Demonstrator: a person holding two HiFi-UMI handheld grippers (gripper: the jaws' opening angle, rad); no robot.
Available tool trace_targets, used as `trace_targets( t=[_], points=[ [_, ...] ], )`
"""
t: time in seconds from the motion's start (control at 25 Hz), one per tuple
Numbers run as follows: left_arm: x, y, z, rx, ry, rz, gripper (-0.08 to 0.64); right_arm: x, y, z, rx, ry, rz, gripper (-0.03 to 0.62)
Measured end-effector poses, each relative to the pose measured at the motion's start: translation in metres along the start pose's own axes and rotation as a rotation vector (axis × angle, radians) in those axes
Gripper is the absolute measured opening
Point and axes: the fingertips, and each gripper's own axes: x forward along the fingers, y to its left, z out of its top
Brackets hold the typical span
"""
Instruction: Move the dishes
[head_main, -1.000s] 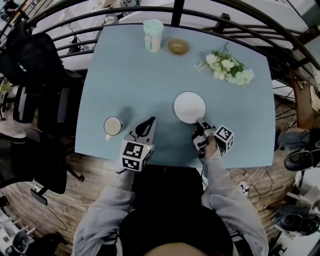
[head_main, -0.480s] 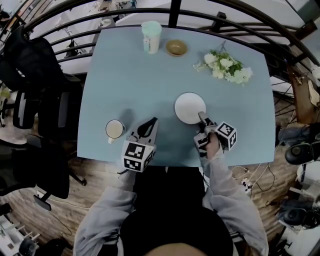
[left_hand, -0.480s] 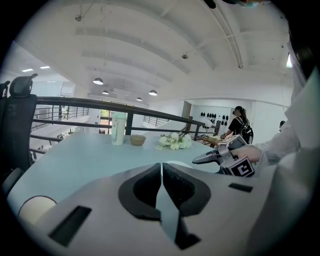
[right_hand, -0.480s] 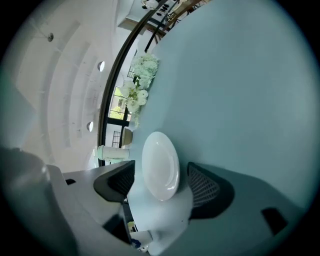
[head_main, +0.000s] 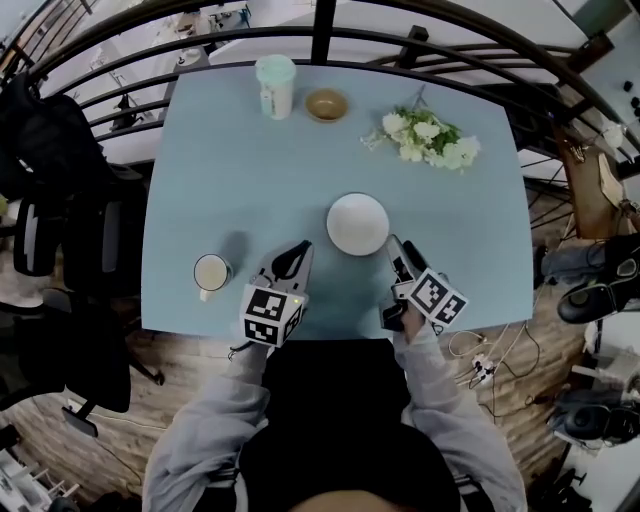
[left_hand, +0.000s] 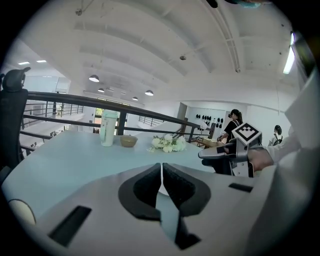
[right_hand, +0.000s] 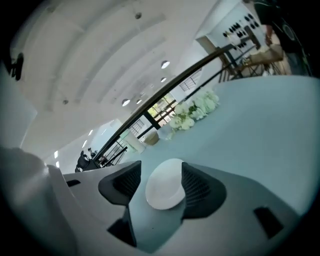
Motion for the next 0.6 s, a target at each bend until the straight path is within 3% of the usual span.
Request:
trace_targets(
  t=[0.32,0.44,0.52,0.6],
  points=[
    [-0.001,-0.021,0.053,-0.011,-0.119,0.015,0.025,-0.015,0.046,0.065,-0.420,-0.171,0.089,0.166],
    [0.004,-0.019,0.068,-0.003,-0.154,0.029,0.025,-0.011,0.052,0.084,-0.479,-0.208,0.108,0.114],
    [0.008,-0.014,0.075,0.011,-0.162,0.046,0.025,-0.001,0.053,0.099,-0.462,-0.208,0.113,0.053],
    [0.015,-0.008,0.081,0.026,-0.169,0.064,0.025,0.015,0.054,0.113,-0.449,-0.189,0.123,0.039]
  ],
)
